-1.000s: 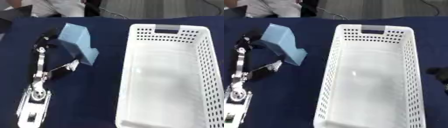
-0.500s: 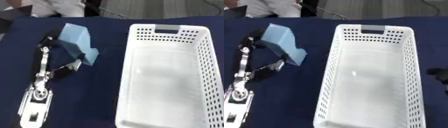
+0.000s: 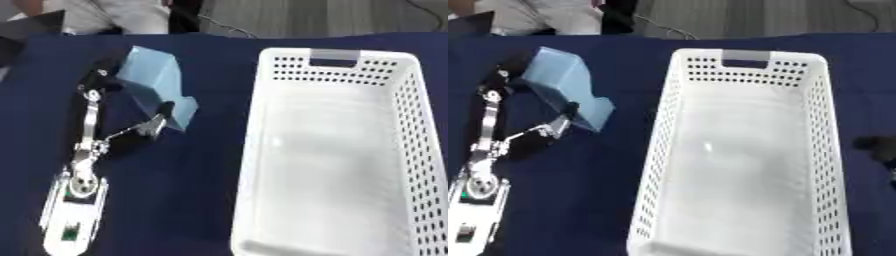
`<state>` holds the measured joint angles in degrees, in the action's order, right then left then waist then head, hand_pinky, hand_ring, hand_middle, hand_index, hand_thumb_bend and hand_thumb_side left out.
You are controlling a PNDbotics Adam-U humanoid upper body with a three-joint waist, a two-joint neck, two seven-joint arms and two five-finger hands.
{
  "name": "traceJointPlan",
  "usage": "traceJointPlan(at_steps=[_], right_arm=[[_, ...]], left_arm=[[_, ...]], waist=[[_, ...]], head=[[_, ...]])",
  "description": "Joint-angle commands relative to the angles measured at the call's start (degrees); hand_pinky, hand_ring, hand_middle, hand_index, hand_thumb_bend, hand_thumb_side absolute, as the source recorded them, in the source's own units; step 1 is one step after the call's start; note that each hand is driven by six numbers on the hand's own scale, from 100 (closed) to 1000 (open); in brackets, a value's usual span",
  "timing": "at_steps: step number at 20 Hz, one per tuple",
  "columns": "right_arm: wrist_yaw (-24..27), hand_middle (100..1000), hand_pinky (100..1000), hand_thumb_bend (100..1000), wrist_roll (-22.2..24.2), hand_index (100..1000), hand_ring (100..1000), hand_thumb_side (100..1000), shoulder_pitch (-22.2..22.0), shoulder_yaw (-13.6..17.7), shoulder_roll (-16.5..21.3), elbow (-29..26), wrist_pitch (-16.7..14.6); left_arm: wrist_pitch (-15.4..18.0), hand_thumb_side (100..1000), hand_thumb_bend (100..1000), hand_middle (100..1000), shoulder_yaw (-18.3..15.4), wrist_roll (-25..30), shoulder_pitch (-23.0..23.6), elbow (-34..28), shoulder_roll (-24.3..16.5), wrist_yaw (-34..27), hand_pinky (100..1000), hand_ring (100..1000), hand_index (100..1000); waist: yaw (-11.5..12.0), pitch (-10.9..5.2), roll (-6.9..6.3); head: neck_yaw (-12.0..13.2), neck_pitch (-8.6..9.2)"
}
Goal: Pick up objects on the table and place them in the box.
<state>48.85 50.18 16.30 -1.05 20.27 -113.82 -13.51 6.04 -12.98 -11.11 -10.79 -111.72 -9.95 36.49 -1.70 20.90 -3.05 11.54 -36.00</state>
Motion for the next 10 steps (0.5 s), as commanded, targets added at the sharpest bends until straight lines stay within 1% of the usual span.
traceJointPlan(at_steps=[1, 5, 9, 10], right_arm=[[-0.1, 839, 896, 100, 1.8, 1000, 780, 792, 0.1, 0.1, 1.0, -0.8, -2.0], [-0.2, 839, 896, 100, 1.8, 1000, 780, 792, 0.0, 0.0, 1.0, -0.8, -1.9], [-0.1, 839, 896, 100, 1.8, 1000, 776, 794, 0.1, 0.1, 1.1, -0.8, -1.9], [-0.1, 839, 896, 100, 1.8, 1000, 776, 791, 0.1, 0.1, 1.1, -0.8, -1.9]], left_arm=[[0.2, 347, 515, 830, -0.1, -0.5, -1.1, -1.8, -0.6, 2.0, 690, 839, 930], [0.0, 315, 551, 832, -0.2, -1.0, -2.4, -2.6, -1.0, 4.9, 701, 841, 930], [0.3, 246, 645, 842, -0.4, -1.7, -3.6, -2.9, -1.6, 9.4, 730, 851, 935], [0.4, 222, 682, 844, -0.4, -2.0, -3.9, -2.9, -1.8, 11.0, 735, 851, 934]], waist=[[0.0, -1.02, -0.04], [0.0, -1.08, -0.09], [-0.1, -1.10, -0.14], [-0.1, -1.10, -0.16]], head=[[-0.3, 0.03], [-0.2, 0.06], [-0.2, 0.08], [-0.2, 0.07]])
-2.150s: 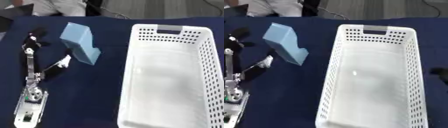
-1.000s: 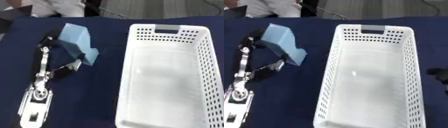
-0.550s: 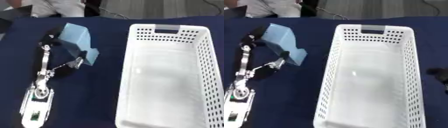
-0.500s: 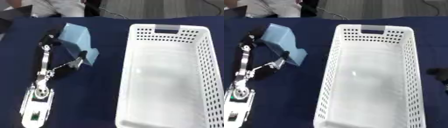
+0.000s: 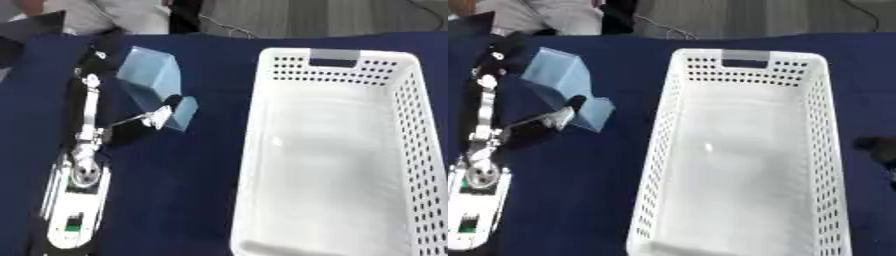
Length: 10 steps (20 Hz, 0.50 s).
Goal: Pick up objects on the table and place them in the box.
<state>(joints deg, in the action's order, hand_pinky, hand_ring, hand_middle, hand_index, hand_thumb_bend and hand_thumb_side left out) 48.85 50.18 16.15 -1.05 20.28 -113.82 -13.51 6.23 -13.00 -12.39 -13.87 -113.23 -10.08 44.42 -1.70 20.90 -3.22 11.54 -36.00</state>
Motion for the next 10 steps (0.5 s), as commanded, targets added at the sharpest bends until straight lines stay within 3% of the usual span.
traceJointPlan(at_steps=[1, 5, 10], right_arm=[[-0.1, 839, 896, 100, 1.8, 1000, 776, 791, 0.2, 0.0, 1.1, -0.8, -1.9], [-0.1, 839, 896, 100, 1.8, 1000, 774, 790, 0.3, 0.0, 1.1, -0.8, -1.9], [0.0, 839, 896, 100, 1.8, 1000, 772, 790, 0.5, -0.1, 1.1, -0.8, -1.8]], left_arm=[[0.3, 217, 690, 844, -0.4, -1.0, -1.0, -1.4, -1.9, 4.5, 737, 851, 934], [0.8, 211, 721, 836, 0.2, -1.6, -2.0, -1.4, -2.8, 8.5, 741, 846, 934], [2.0, 227, 716, 831, 0.8, -1.6, -3.0, -1.4, -3.8, 9.2, 738, 838, 926]], waist=[[-0.1, -1.10, -0.01], [-0.3, -1.06, -0.08], [-0.5, -0.99, -0.18]], head=[[-0.2, 0.07], [-0.1, 0.01], [0.0, -0.12]])
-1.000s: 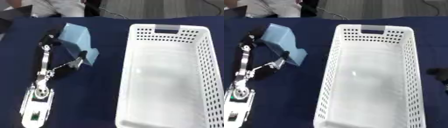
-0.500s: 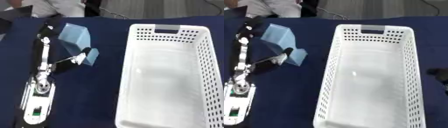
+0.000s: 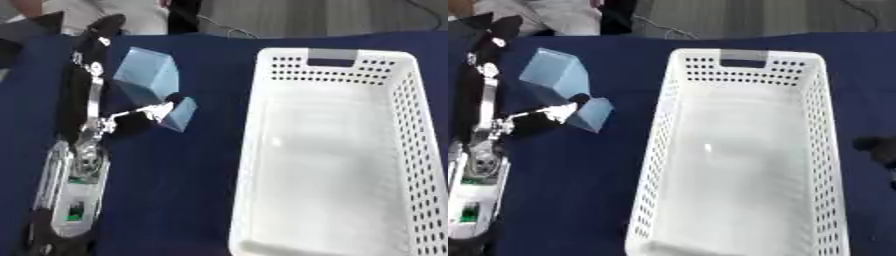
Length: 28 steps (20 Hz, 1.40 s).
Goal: Pick up objects on the table and place them in the box.
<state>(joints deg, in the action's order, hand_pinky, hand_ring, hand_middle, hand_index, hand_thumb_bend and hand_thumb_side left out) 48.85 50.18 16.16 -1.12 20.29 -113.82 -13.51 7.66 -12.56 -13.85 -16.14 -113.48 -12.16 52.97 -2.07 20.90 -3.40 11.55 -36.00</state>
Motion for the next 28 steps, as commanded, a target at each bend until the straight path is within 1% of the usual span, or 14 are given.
traceJointPlan(at_steps=[1, 11, 12, 13, 14, 16, 18, 20, 21, 23, 24, 25, 27, 28], right_arm=[[0.0, 839, 896, 100, 1.8, 1000, 772, 790, 0.5, 0.0, 1.1, -0.8, -1.8], [0.1, 836, 895, 100, 1.8, 1000, 771, 786, 0.9, -0.2, 1.1, -0.8, -2.0], [0.2, 836, 894, 100, 1.8, 1000, 770, 790, 1.0, -0.3, 1.1, -0.8, -2.0], [0.2, 836, 895, 100, 1.8, 1000, 770, 790, 1.1, -0.3, 1.1, -0.8, -2.0], [0.3, 835, 893, 100, 1.8, 1000, 770, 790, 1.2, -0.3, 1.1, -0.8, -2.0], [0.5, 834, 893, 100, 1.8, 1000, 770, 789, 1.3, -0.3, 1.2, -0.8, -1.9], [0.6, 835, 894, 100, 1.8, 1000, 770, 789, 1.3, -0.3, 1.2, -0.8, -1.9], [0.5, 835, 895, 100, 1.8, 1000, 770, 788, 1.3, -0.3, 1.2, -0.8, -1.9], [0.4, 835, 895, 100, 1.8, 1000, 771, 788, 1.3, -0.3, 1.2, -0.8, -1.9], [0.3, 835, 895, 100, 1.8, 1000, 771, 788, 1.3, -0.4, 1.2, -0.8, -2.0], [0.3, 834, 895, 100, 1.8, 1000, 771, 789, 1.3, -0.4, 1.2, -0.8, -2.1], [0.3, 834, 896, 100, 1.8, 1000, 771, 788, 1.4, -0.5, 1.3, -0.8, -2.1], [0.2, 834, 896, 100, 1.8, 1000, 771, 788, 1.4, -0.5, 1.3, -0.8, -2.3], [0.2, 834, 896, 100, 1.8, 1000, 771, 788, 1.4, -0.5, 1.3, -0.8, -2.3]], left_arm=[[0.7, 227, 716, 831, 0.4, -0.1, -0.8, -1.1, -1.8, 0.6, 738, 838, 926], [1.3, 258, 682, 822, 0.2, 1.2, -1.7, -1.1, -2.4, 0.1, 732, 832, 906], [1.1, 260, 682, 825, 0.1, 1.5, -1.9, -1.1, -2.6, 0.2, 751, 840, 901], [1.0, 259, 682, 822, 0.0, 1.9, -2.0, -1.1, -3.0, 0.3, 744, 837, 901], [0.9, 256, 694, 835, -0.1, 2.3, -2.1, -1.1, -3.2, 0.5, 777, 855, 908], [0.6, 289, 686, 857, -0.4, 4.1, -2.4, -0.8, -4.2, 1.3, 793, 876, 923], [0.6, 346, 670, 872, -1.0, 6.4, -2.8, 0.6, -5.0, 2.5, 809, 875, 939], [1.0, 368, 662, 875, -1.7, 8.4, -3.2, 2.8, -6.1, 3.7, 822, 878, 943], [1.3, 395, 663, 874, -2.0, 9.0, -3.4, 4.1, -6.7, 4.2, 838, 878, 943], [2.1, 419, 664, 871, -2.7, 9.7, -3.7, 6.7, -7.9, 5.1, 854, 877, 941], [2.4, 409, 662, 868, -2.9, 9.7, -3.8, 7.9, -8.5, 5.5, 857, 876, 939], [2.8, 437, 652, 868, -3.1, 9.6, -3.9, 9.1, -9.2, 5.8, 859, 877, 938], [3.4, 441, 632, 862, -3.4, 9.1, -4.0, 10.9, -9.8, 6.1, 857, 875, 932], [3.6, 414, 598, 855, -3.5, 8.8, -4.0, 11.5, -9.9, 6.1, 851, 870, 922]], waist=[[-0.2, -0.98, -0.01], [-0.5, -0.68, -0.04], [-0.6, -0.65, -0.05], [-0.7, -0.63, -0.06], [-0.8, -0.62, -0.07], [-0.9, -0.59, -0.07], [-0.9, -0.59, -0.05], [-0.8, -0.56, -0.03], [-0.8, -0.52, -0.02], [-0.8, -0.41, -0.04], [-0.8, -0.35, -0.05], [-0.8, -0.26, -0.08], [-0.8, -0.11, -0.09], [-0.8, -0.05, -0.08]], head=[[0.0, -0.14], [0.0, -0.42], [0.0, -0.48], [0.0, -0.52], [0.0, -0.56], [0.0, -0.70], [0.1, -0.84], [0.0, -0.97], [0.1, -1.06], [0.1, -1.23], [0.1, -1.29], [0.1, -1.39], [0.1, -1.59], [0.1, -1.67]])
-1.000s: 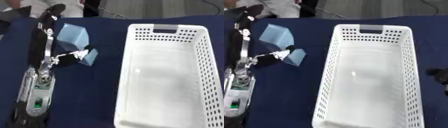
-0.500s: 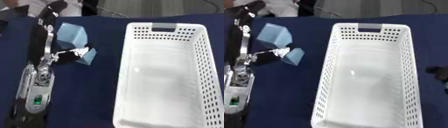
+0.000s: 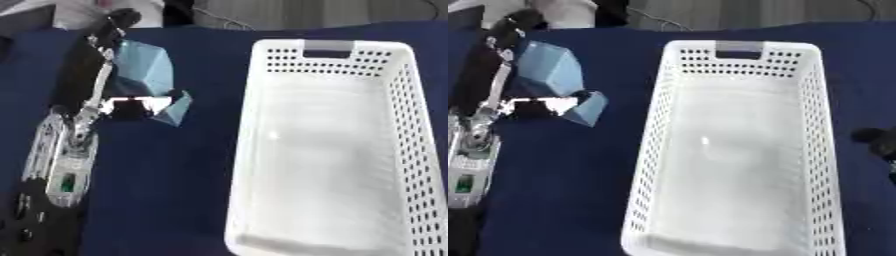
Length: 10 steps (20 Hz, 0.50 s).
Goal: Pick up objects on the table and place them in the box.
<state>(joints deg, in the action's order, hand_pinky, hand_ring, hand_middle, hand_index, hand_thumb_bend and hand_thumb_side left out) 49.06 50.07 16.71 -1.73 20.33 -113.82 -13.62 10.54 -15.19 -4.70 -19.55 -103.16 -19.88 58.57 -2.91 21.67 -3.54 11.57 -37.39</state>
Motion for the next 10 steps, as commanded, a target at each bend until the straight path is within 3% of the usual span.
traceJointPlan(at_steps=[1, 2, 3, 4, 5, 6, 7, 8, 10], right_arm=[[-0.1, 834, 896, 100, 1.9, 1000, 771, 788, 0.9, 0.0, 1.3, -0.8, -2.3], [-0.1, 834, 896, 100, 1.9, 1000, 771, 788, 0.9, 0.0, 1.3, -0.8, -2.3], [-0.2, 834, 896, 100, 1.9, 1000, 771, 788, 1.0, 0.0, 1.3, -0.8, -2.3], [-0.2, 833, 896, 100, 1.9, 1000, 771, 789, 1.0, 0.0, 1.3, -0.8, -2.3], [-0.2, 833, 896, 100, 1.9, 1000, 771, 788, 1.0, -0.1, 1.3, -0.8, -2.3], [-0.2, 833, 896, 100, 1.9, 1000, 771, 788, 1.1, -0.1, 1.3, -0.8, -2.3], [-0.1, 833, 895, 100, 1.9, 1000, 771, 788, 1.2, -0.2, 1.3, -0.8, -2.3], [-0.1, 833, 895, 100, 1.9, 1000, 771, 788, 1.2, -0.2, 1.3, -0.8, -2.2], [0.0, 833, 896, 100, 1.9, 1000, 771, 787, 1.3, -0.2, 1.3, -0.8, -2.1]], left_arm=[[0.7, 389, 582, 851, -1.0, -0.7, -0.5, 1.5, -2.1, 0.4, 848, 868, 917], [0.7, 278, 550, 842, -1.1, -1.1, -0.5, 1.8, -2.0, 0.2, 837, 861, 902], [0.5, 100, 464, 820, -1.2, -1.4, -0.4, 2.1, -1.8, -0.2, 800, 845, 873], [0.4, 100, 464, 820, -1.3, -1.6, -0.4, 2.3, -1.7, -0.6, 800, 845, 873], [0.1, 100, 290, 733, -1.4, -2.4, -0.4, 2.5, -1.4, -1.5, 663, 768, 774], [-0.1, 100, 236, 702, -1.4, -3.7, -0.4, 2.7, -1.2, -2.7, 624, 739, 740], [-0.3, 100, 100, 589, -1.7, -5.8, -0.6, 2.7, -1.0, -4.2, 519, 624, 635], [-0.5, 100, 100, 527, -1.8, -8.5, -0.7, 2.5, -0.7, -5.9, 435, 543, 590], [-0.5, 100, 100, 463, -1.8, -13.7, -0.6, 2.5, -0.7, -8.5, 356, 487, 531]], waist=[[0.0, -0.76, 0.07], [0.0, -0.71, 0.08], [0.0, -0.67, 0.07], [0.0, -0.65, 0.06], [0.0, -0.64, 0.03], [0.0, -0.63, -0.01], [-0.1, -0.63, -0.02], [-0.2, -0.63, -0.05], [-0.3, -0.63, -0.09]], head=[[0.0, -0.40], [0.0, -0.48], [0.0, -0.62], [0.0, -0.71], [0.0, -0.83], [0.0, -0.89], [-0.1, -0.95], [-0.1, -0.98], [-0.1, -1.02]])
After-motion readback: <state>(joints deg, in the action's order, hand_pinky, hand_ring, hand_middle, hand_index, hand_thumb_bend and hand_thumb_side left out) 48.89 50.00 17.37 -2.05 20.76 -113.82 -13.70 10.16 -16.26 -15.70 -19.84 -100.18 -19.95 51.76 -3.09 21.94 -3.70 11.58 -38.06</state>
